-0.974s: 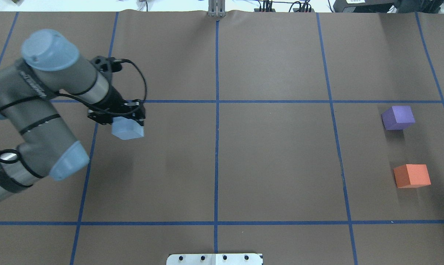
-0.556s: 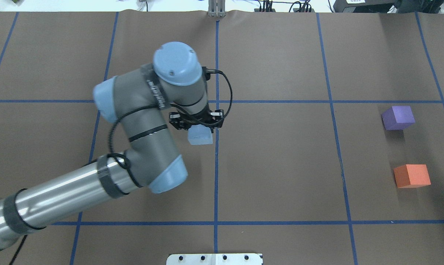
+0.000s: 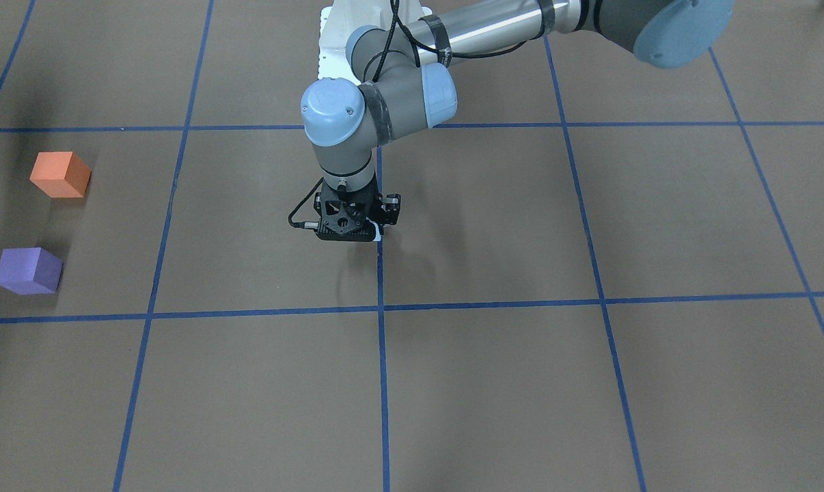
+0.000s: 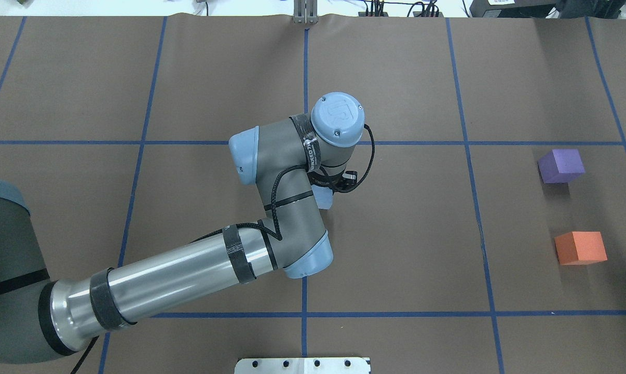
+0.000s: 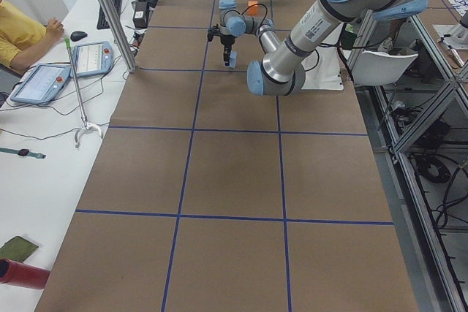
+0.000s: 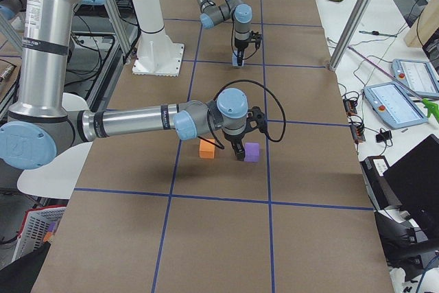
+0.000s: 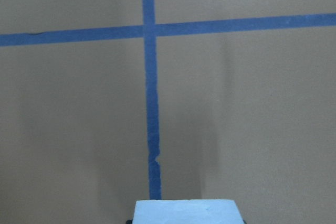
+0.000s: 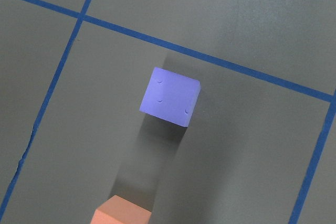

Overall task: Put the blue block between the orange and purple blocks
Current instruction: 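Carry the light-blue cube with the left gripper toward the table center, then set the light-blue cube down and open the left gripper while the right arm approaches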

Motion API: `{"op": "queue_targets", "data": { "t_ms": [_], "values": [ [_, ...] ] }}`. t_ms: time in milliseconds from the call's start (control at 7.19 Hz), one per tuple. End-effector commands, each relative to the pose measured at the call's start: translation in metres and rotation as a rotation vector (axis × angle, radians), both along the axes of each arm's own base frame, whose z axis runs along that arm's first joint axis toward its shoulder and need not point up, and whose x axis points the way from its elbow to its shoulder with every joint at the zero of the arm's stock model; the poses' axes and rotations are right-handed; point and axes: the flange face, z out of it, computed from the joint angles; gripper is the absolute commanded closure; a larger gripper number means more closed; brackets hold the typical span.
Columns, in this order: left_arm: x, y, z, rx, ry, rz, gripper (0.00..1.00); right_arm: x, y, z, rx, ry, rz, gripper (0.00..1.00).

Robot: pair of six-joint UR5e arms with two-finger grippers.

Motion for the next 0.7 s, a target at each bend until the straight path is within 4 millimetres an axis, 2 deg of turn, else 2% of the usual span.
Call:
{"op": "queue_targets", "data": {
  "t_ms": [0,139,556],
  "values": [
    [0.001,-0.005,0.006,0.007,-0.013,0.007,1.00,-0.016,-0.003,-0.004,-0.001,0.000,-0.027,0.00],
    [0.002,-0.005,0.016,0.004,-0.015,0.008,1.00,-0.027,-0.010,-0.016,-0.034,-0.009,-0.005,0.00],
    [0.001,-0.009,0.018,0.002,-0.009,0.003,1.00,-0.073,-0.011,-0.043,-0.064,-0.068,0.057,0.00]
  ]
}}
